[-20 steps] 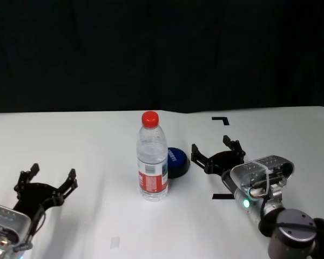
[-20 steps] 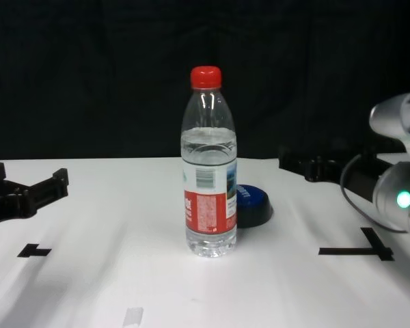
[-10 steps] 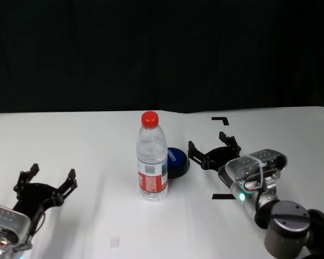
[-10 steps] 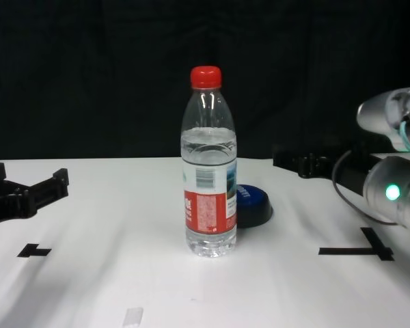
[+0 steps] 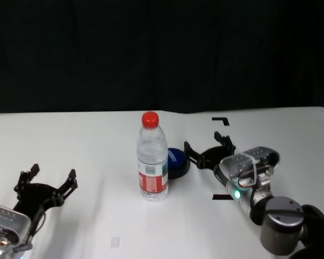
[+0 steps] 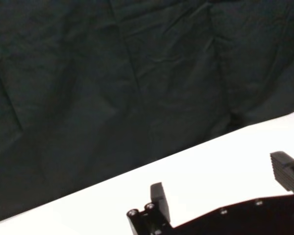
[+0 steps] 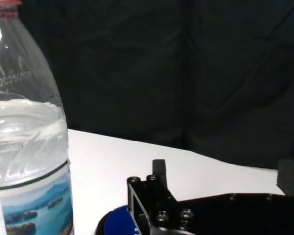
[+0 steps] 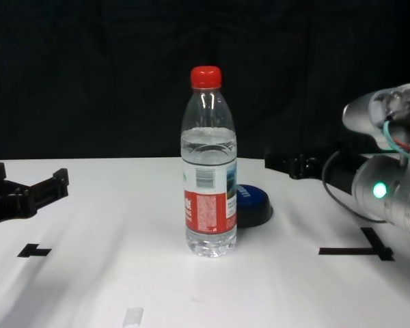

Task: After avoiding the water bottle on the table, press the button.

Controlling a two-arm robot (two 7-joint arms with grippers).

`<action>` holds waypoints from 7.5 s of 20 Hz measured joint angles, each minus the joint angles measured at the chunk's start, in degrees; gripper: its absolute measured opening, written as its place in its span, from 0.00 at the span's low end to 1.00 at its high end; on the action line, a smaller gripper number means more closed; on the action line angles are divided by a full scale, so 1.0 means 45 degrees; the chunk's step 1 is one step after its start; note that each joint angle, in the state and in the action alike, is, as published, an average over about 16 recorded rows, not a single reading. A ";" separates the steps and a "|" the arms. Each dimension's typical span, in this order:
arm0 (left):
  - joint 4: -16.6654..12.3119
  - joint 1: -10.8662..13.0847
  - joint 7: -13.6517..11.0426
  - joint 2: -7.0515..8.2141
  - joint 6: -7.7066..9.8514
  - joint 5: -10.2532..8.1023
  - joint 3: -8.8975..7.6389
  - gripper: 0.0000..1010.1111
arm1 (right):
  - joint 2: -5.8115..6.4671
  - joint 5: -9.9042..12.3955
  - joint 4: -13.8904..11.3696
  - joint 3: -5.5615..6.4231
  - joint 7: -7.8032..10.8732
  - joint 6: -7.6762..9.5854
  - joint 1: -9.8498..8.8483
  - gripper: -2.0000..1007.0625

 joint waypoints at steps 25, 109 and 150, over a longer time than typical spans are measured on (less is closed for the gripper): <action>0.0000 0.0000 0.0000 0.0000 0.0000 0.0000 0.0000 1.00 | -0.0256 -0.0587 0.1403 -0.0186 -0.0250 0.0173 0.0863 1.00; 0.0000 0.0000 0.0000 0.0000 0.0000 0.0000 0.0000 1.00 | -0.0655 -0.1354 0.4138 -0.0443 -0.0006 0.0251 0.2572 1.00; 0.0000 0.0000 0.0000 0.0000 0.0000 0.0000 0.0000 1.00 | 0.0294 -0.0477 -0.3703 0.0229 -0.0400 0.2145 -0.2668 1.00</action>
